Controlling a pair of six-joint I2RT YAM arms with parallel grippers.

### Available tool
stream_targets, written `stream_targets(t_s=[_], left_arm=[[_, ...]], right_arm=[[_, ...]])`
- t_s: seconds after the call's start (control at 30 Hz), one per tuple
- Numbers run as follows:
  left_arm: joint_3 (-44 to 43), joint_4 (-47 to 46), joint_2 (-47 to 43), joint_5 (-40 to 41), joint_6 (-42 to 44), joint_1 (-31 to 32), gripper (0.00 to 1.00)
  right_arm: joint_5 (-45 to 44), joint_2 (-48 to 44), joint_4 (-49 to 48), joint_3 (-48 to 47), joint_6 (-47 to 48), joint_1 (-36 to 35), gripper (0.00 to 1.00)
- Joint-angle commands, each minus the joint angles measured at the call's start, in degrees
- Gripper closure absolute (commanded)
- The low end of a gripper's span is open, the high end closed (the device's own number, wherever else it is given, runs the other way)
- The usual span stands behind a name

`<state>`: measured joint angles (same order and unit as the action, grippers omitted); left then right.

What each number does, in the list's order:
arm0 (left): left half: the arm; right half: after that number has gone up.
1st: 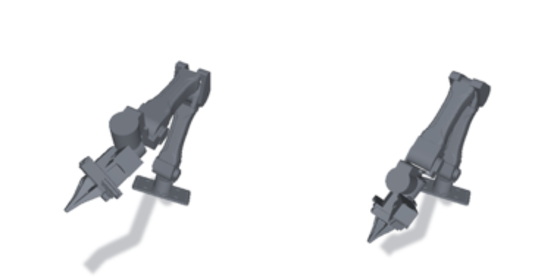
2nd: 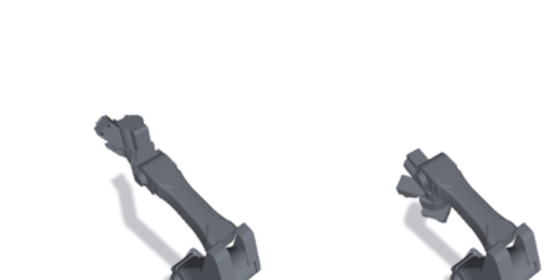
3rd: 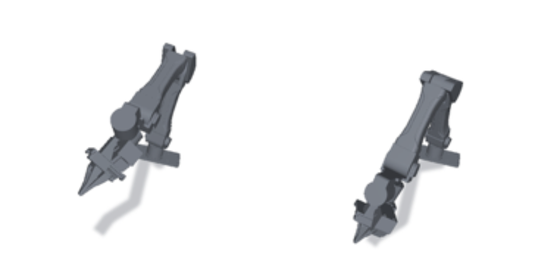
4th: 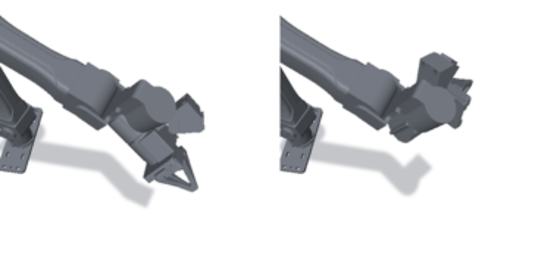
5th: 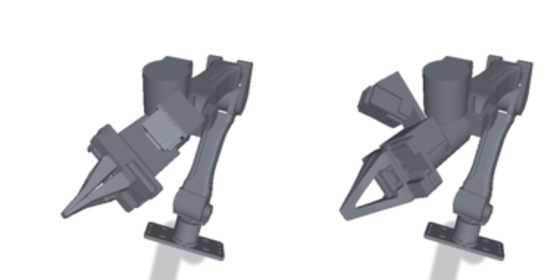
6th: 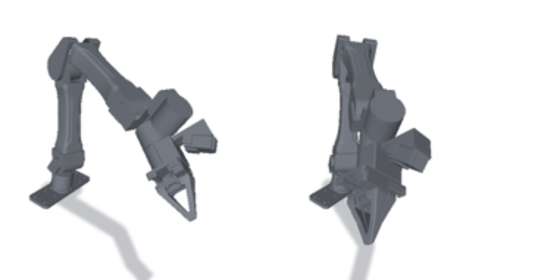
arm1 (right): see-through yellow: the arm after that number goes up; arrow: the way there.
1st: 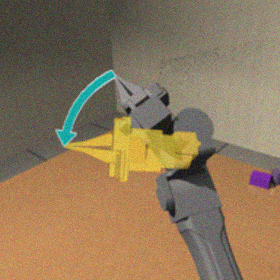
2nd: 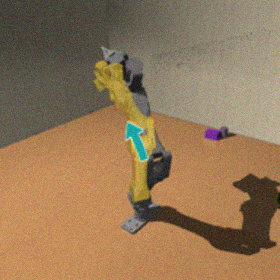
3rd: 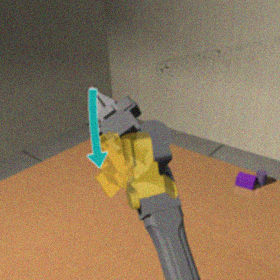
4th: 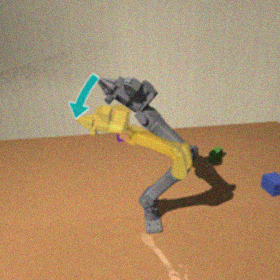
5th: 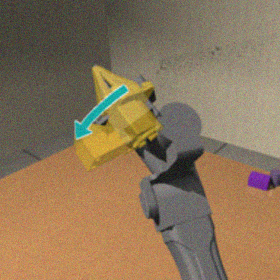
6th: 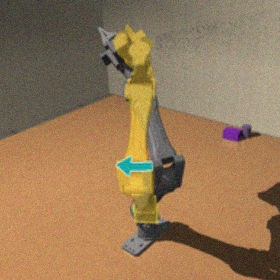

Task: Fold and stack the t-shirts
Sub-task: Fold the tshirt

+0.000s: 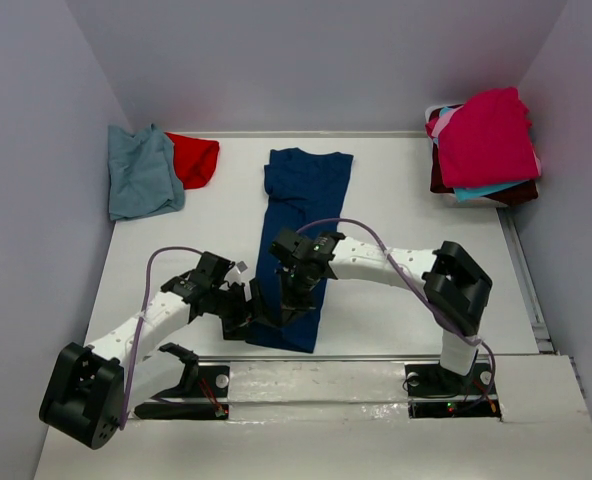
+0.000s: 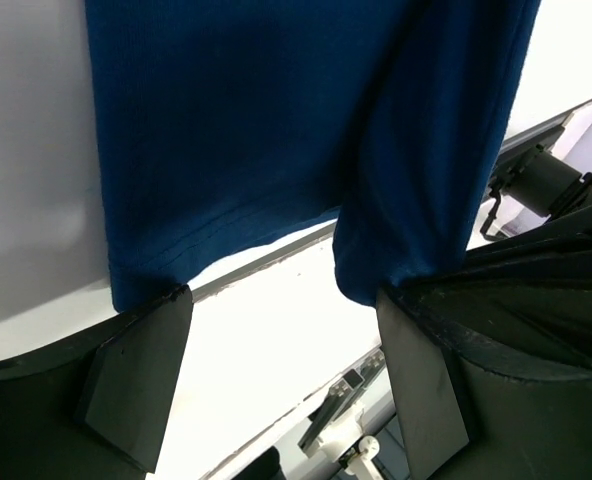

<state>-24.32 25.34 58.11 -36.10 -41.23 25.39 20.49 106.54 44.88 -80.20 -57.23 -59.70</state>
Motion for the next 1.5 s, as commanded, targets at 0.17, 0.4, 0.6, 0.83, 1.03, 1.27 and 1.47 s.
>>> stream_targets(t_s=[0.17, 0.4, 0.6, 0.83, 1.03, 1.27, 1.47], left_arm=[[-3.1, 1.4, 0.0, 0.3, -0.6, -0.7, 0.15], [-3.3, 1.8, 0.0, 0.9, -0.5, -0.7, 0.15], [-3.4, 2.0, 0.3, 0.9, -0.2, -0.7, 0.15], [-3.0, 1.6, 0.4, 0.6, -0.1, -0.7, 0.15], [-2.8, 1.6, 0.4, 0.6, 0.0, -0.7, 0.15], [-2.7, 1.7, -0.2, 0.5, 0.1, -0.7, 0.15], [-2.7, 2.1, -0.6, 0.8, 0.1, -0.7, 0.15]], right_arm=[[-1.5, -4.9, 1.7, 1.4, -0.9, -0.6, 0.93], [-2.0, -6.5, 1.7, 3.0, -1.7, -0.6, 0.93], [-2.5, -7.7, 2.1, 3.7, -2.0, -0.6, 0.93], [-3.6, -10.1, 3.5, 4.4, -2.8, -0.6, 0.93], [-5.4, -11.1, 6.2, 3.0, -2.8, -0.6, 0.93], [-5.0, -9.1, 7.8, 1.5, -1.7, -0.6, 0.93], [-6.2, -8.4, 10.7, 0.3, -0.9, -0.6, 0.93]])
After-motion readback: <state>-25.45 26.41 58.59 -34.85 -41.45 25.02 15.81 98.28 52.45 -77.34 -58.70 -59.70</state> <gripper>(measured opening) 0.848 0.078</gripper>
